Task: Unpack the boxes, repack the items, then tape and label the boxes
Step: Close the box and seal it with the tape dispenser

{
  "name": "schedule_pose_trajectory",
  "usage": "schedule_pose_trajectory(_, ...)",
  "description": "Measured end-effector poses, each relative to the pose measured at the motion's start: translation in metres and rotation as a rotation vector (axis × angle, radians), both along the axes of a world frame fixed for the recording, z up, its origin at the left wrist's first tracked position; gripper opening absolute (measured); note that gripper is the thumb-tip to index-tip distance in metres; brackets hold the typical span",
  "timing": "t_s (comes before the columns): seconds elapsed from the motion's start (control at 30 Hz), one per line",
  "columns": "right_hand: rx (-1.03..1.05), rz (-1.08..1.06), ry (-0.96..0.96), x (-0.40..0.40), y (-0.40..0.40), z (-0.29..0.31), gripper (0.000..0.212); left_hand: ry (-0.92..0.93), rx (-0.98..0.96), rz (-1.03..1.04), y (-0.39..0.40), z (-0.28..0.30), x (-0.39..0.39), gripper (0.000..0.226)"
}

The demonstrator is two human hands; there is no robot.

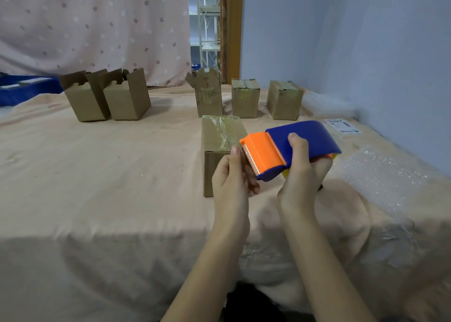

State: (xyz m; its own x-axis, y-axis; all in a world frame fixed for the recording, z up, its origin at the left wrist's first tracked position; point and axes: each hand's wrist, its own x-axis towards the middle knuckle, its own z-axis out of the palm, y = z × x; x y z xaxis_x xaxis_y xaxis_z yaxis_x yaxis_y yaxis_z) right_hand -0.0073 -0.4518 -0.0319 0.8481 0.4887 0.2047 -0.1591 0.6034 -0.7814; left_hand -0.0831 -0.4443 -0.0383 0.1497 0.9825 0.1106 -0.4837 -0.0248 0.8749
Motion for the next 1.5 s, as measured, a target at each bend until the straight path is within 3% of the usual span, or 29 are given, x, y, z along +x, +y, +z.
schedule_pose_trajectory(0.17, 0.018, -0.045, 0.02, -0.009, 0.001, 0.001, 0.06, 0.119, 0.042, 0.099, 0.002, -0.003, -0.001, 0.034)
schedule_pose_trajectory(0.4, 0.101, -0.112, -0.002, -0.017, 0.0, 0.012, 0.059, 0.511, 0.42, 0.352, 0.014, -0.009, -0.013, 0.031)
schedule_pose_trajectory(0.53, 0.113, -0.123, -0.032, -0.017, 0.003, 0.02, 0.05, 0.612, 0.507, 0.432, 0.02, -0.004, -0.016, 0.031)
schedule_pose_trajectory(0.73, 0.124, -0.101, -0.05, -0.013, 0.007, 0.023, 0.052, 0.666, 0.617, 0.523, 0.025, 0.002, -0.027, 0.027)
schedule_pose_trajectory(0.93, 0.169, -0.234, 0.085, 0.019, 0.008, 0.032, 0.04, 0.776, 0.626, 0.676, 0.022, 0.005, -0.061, 0.029)
schedule_pose_trajectory(1.13, -0.001, -0.375, -0.349, 0.055, -0.001, 0.011, 0.049, 0.836, 0.494, 0.433, 0.051, 0.01, -0.092, 0.033)
schedule_pose_trajectory(1.5, -0.255, -0.553, -0.675, 0.059, 0.017, 0.0, 0.063, 0.965, 0.37, 0.257, 0.093, 0.013, -0.087, 0.035)
